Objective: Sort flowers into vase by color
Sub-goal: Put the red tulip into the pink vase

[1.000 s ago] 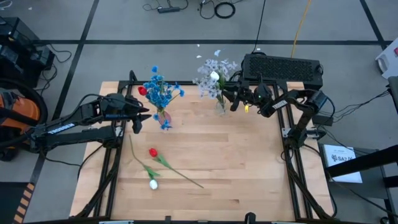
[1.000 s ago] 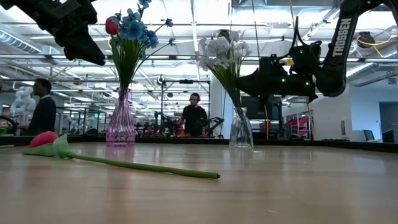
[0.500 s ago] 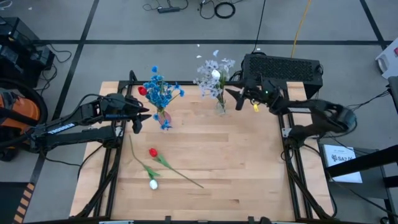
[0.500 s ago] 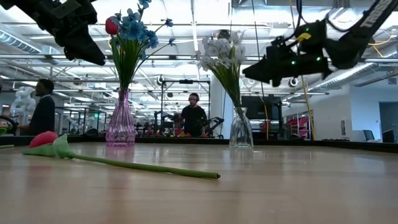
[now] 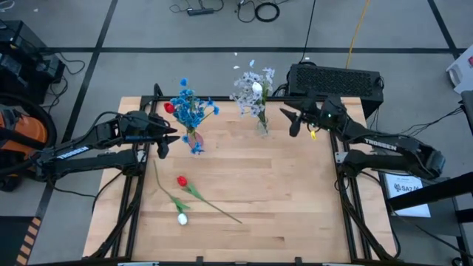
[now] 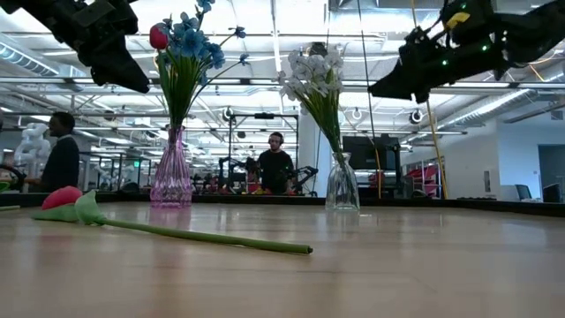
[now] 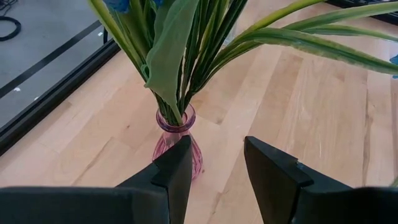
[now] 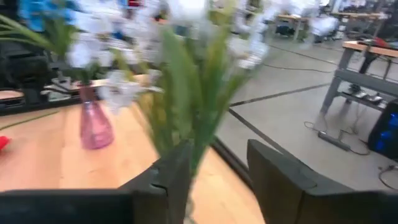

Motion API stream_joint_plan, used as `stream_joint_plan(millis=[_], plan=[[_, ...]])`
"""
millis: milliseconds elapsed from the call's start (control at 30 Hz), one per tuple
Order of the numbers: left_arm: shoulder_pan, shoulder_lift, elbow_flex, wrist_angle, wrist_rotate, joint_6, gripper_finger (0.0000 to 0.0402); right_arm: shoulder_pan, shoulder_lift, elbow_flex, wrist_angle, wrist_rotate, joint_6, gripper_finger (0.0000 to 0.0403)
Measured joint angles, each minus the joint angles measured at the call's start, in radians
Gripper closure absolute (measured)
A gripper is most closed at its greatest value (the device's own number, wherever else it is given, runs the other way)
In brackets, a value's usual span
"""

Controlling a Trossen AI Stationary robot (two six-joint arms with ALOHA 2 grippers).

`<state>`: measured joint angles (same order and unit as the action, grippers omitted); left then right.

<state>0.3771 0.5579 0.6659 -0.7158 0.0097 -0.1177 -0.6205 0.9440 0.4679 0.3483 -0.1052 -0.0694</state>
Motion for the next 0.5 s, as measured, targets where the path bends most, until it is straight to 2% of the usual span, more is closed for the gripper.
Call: stream_joint_plan(millis=[133,300,400,500], plan=[[0.0,0.0,0.0,0.0,0.0,0.001,0.0249,0.132,-0.028,0.034,-0.115,0.144,-0.003,0.0295],[0.0,0.0,0.0,-0.005,0.0,0.002,0.0249,0.309,0.015,0.193,-0.387,0.321,-0.003,0.0353],[0.0,-0.008,0.0,-0.007,0.0,0.002,0.0249,0.393,0.069,0.296,-0.494,0.365,0.014,0.0388],[0.0,-0.021,0.0,-0.009,0.0,0.002,0.0249,0.456,0.13,0.394,-0.566,0.375,0.08,0.0398]])
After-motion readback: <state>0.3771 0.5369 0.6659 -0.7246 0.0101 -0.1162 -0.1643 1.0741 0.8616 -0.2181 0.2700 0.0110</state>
